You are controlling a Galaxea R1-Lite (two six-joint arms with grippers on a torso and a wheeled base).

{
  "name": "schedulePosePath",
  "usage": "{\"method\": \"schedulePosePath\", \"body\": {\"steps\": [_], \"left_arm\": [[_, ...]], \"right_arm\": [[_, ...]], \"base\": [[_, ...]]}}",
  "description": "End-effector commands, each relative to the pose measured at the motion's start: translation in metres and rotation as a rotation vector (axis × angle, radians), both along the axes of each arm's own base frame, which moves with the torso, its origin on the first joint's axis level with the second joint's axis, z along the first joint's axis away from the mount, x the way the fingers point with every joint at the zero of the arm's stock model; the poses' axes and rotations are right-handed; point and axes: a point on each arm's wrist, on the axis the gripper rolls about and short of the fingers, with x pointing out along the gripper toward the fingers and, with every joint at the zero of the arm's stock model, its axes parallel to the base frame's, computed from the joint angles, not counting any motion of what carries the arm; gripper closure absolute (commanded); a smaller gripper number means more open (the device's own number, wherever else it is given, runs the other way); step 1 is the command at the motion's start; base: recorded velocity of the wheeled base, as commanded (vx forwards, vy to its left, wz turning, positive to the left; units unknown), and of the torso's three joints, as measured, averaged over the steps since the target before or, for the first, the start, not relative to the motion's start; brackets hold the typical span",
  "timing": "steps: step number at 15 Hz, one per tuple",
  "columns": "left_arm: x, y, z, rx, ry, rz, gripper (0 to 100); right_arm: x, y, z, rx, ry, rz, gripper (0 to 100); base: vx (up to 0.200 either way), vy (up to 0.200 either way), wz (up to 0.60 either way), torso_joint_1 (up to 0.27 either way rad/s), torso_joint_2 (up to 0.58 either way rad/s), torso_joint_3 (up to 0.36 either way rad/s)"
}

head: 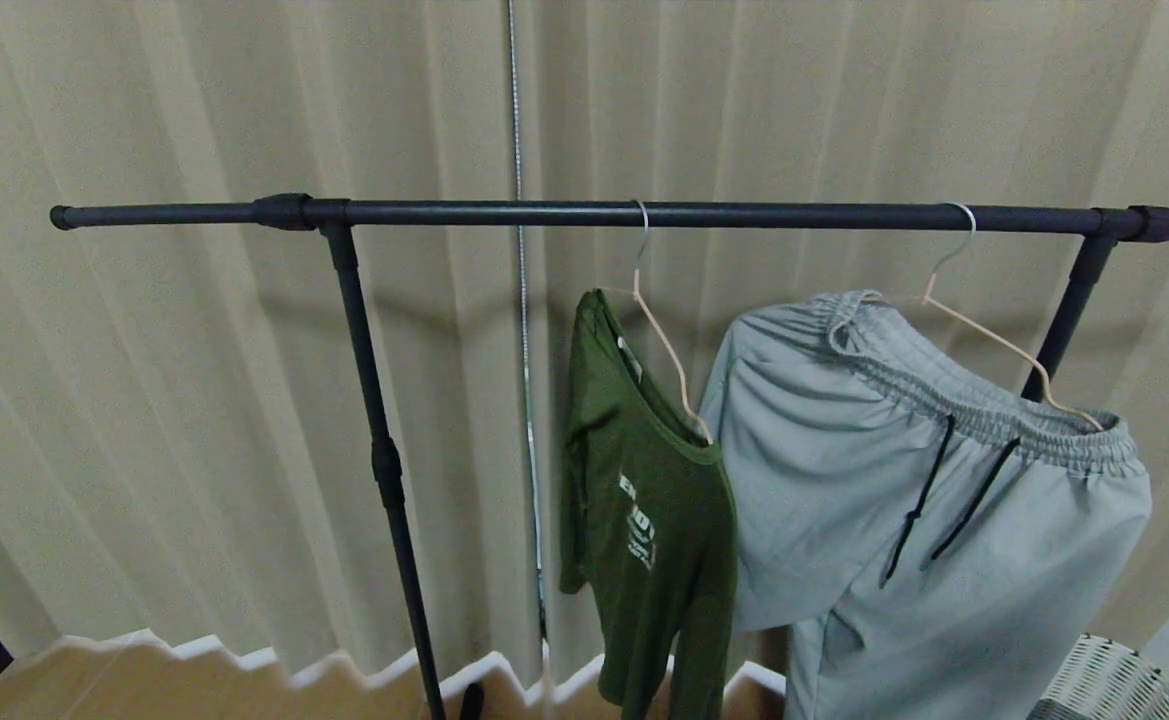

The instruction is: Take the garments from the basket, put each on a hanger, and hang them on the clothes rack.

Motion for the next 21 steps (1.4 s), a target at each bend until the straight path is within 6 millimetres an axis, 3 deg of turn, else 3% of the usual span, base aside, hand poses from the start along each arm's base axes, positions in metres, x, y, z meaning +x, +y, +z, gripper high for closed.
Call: {"method": "schedulePosePath", "body": {"steps": [1, 9, 14, 19, 21], "left_arm": [[-0.004, 0.0, -0.005, 0.002, -0.057, -0.025, 0], [-0.004, 0.001, -0.004, -0.005, -0.061, -0.021, 0], [-0.004, 0.001, -0.004, -0.005, -0.061, -0.021, 0], [-0.004, 0.001, -0.004, -0.005, -0.061, -0.021, 0], [-0.004, 0.001, -0.005, -0.006, -0.06, -0.021, 0]], "right_arm": [[0.001, 0.0, -0.01, -0.022, 0.029, -0.005, 0], [0.002, 0.0, -0.016, -0.024, 0.049, -0.026, 0], [-0.001, -0.002, -0.041, -0.163, 0.057, -0.078, 0], [-0.032, 0.0, -0.077, -0.171, 0.083, -0.18, 0], [-0.04, 0.001, -0.079, -0.169, 0.072, -0.205, 0]], "base": [[0.0, 0.0, 0.0, 0.0, 0.0, 0.0], [0.0, 0.0, 0.0, 0.0, 0.0, 0.0], [0.0, 0.0, 0.0, 0.0, 0.0, 0.0], [0.0, 0.0, 0.0, 0.0, 0.0, 0.0], [0.0, 0.0, 0.0, 0.0, 0.0, 0.0]]}}
